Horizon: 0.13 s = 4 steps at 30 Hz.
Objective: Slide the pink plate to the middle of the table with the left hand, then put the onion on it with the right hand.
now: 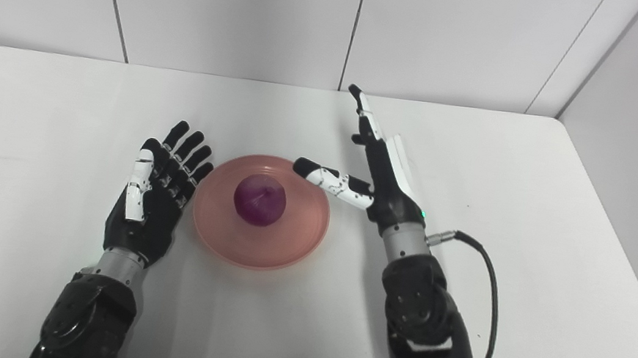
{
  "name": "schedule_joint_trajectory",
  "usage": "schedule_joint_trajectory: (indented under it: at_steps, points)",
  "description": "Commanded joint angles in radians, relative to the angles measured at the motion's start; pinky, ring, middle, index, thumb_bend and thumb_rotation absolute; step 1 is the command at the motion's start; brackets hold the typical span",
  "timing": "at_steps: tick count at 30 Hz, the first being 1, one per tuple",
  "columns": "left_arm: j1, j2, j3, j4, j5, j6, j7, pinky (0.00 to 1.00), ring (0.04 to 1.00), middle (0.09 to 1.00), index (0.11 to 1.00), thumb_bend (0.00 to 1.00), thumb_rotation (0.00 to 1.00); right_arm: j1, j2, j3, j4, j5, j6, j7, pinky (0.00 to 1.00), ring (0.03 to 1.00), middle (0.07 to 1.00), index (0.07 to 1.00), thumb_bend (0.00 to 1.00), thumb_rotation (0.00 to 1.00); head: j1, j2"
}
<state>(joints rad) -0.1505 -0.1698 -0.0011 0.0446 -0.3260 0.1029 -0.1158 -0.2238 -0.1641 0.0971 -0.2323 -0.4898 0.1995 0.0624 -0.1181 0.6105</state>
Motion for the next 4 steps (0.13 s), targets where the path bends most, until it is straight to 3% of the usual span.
schedule_joint_trajectory:
  at_steps: [1, 4]
  points:
    - [0.012, 0.006, 0.009, 0.016, 0.005, 0.035, 0.019, 0.93, 0.93, 0.933, 0.926, 0.42, 1.0, -0.007, 0.015, -0.018, -0.045, 0.0, -0.007, -0.037, 0.89, 0.958, 1.0, 1.0, 0.96, 0.92, 0.001, 0.0]
    - [0.011, 0.007, 0.012, 0.019, 0.003, 0.035, 0.015, 0.94, 0.933, 0.938, 0.93, 0.42, 1.0, 0.018, 0.045, -0.04, -0.06, 0.031, 0.016, -0.039, 0.98, 0.963, 0.998, 1.0, 0.93, 0.99, 0.0, 0.0]
